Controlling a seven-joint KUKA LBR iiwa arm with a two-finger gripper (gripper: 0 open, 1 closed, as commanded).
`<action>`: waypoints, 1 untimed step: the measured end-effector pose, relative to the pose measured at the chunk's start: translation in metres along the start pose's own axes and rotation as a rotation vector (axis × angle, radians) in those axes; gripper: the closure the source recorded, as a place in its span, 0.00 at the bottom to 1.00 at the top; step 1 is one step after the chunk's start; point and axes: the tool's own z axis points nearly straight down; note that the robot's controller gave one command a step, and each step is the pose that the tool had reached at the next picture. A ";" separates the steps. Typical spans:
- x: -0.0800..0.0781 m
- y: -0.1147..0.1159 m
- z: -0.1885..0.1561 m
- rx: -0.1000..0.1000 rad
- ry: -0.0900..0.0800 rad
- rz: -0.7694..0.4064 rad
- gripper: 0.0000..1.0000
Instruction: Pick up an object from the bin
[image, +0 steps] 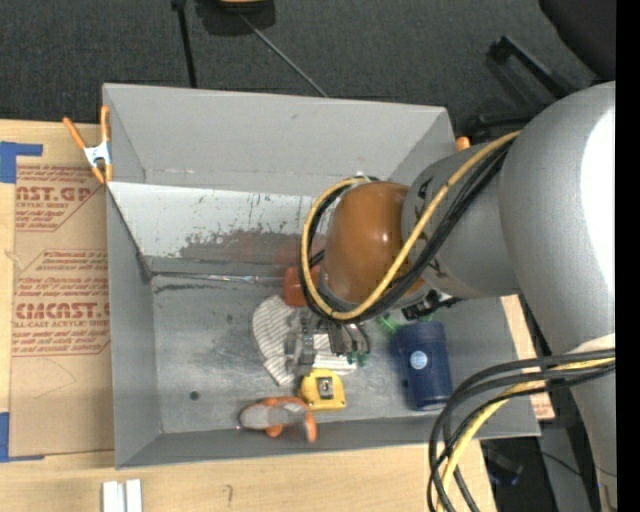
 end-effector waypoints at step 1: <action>0.002 0.001 -0.038 0.001 0.009 0.002 1.00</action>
Offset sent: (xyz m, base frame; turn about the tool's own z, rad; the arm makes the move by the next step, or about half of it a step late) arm 0.0045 0.0063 0.0477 -0.0077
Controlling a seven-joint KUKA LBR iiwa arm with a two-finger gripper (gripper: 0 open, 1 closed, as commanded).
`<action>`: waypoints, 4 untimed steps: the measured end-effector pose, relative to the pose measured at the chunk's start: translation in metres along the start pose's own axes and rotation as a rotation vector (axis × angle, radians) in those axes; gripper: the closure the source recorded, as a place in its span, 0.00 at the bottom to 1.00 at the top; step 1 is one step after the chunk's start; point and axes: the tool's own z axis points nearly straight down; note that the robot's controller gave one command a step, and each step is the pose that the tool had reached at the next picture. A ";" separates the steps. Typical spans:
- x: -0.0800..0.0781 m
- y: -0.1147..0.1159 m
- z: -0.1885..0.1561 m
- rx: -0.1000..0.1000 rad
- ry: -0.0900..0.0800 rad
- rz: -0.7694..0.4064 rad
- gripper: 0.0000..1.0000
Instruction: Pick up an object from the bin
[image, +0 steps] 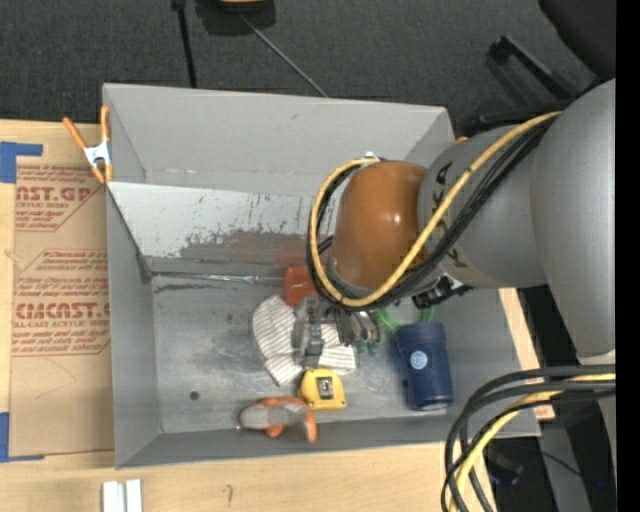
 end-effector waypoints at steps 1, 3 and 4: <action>-0.003 0.001 -0.053 -0.001 -0.011 -0.001 1.00; -0.019 0.004 -0.043 -0.001 -0.010 0.024 0.00; -0.029 0.006 0.034 0.000 -0.010 -0.080 1.00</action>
Offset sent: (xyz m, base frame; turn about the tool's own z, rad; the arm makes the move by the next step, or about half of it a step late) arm 0.0190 0.0037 0.0435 0.0248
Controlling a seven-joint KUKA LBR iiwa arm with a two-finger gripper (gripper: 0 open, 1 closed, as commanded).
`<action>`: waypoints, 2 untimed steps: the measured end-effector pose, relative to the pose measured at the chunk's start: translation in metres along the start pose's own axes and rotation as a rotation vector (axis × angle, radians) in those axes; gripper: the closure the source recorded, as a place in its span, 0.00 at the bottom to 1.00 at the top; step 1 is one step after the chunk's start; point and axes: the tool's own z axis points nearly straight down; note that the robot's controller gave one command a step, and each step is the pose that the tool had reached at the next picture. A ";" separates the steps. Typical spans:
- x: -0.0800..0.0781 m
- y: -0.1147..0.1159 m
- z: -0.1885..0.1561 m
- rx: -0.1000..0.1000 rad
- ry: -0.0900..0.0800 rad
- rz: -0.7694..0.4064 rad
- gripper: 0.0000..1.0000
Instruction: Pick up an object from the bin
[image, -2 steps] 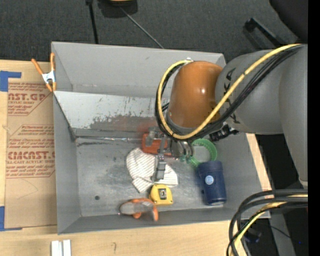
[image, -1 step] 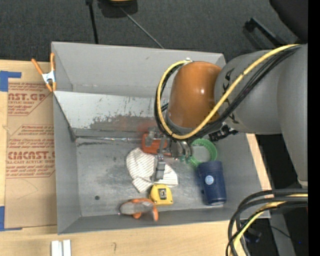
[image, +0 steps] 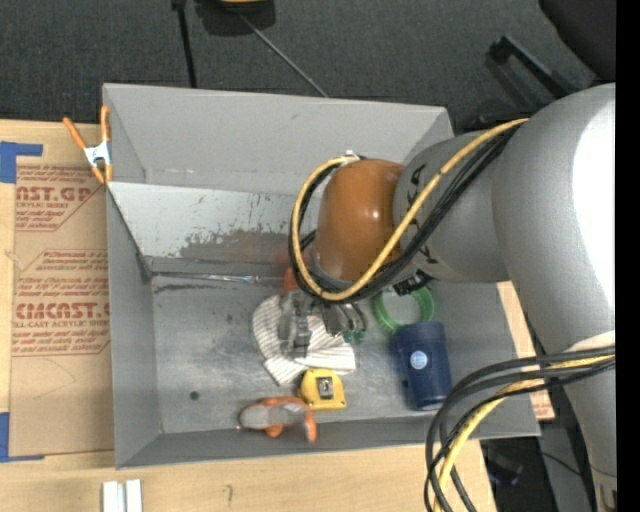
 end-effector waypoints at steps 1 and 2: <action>0.000 0.000 0.000 -0.001 0.000 0.000 0.00; 0.000 0.000 0.000 -0.001 0.000 0.000 0.00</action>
Offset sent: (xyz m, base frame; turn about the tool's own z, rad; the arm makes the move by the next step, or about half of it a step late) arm 0.0000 0.0000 0.0000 0.0000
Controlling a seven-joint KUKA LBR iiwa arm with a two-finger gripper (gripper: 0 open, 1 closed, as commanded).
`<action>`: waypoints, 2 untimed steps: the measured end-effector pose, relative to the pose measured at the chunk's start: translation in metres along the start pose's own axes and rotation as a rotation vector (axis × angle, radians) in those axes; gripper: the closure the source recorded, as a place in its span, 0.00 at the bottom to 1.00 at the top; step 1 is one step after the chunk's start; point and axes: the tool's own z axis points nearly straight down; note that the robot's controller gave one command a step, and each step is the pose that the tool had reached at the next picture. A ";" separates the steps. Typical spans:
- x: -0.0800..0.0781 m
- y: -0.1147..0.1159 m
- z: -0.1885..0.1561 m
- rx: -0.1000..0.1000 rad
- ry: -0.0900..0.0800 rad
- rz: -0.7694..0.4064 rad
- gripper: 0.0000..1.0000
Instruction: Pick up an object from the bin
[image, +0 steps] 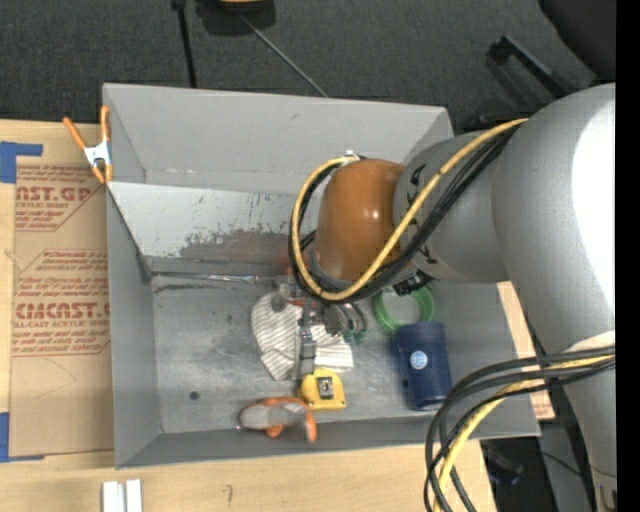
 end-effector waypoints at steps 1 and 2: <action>0.000 0.001 0.002 0.001 0.000 -0.150 0.00; 0.009 -0.012 0.015 -0.001 0.000 0.329 1.00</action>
Offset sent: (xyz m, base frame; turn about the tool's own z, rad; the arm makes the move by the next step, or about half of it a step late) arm -0.0095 -0.0153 -0.0170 0.3491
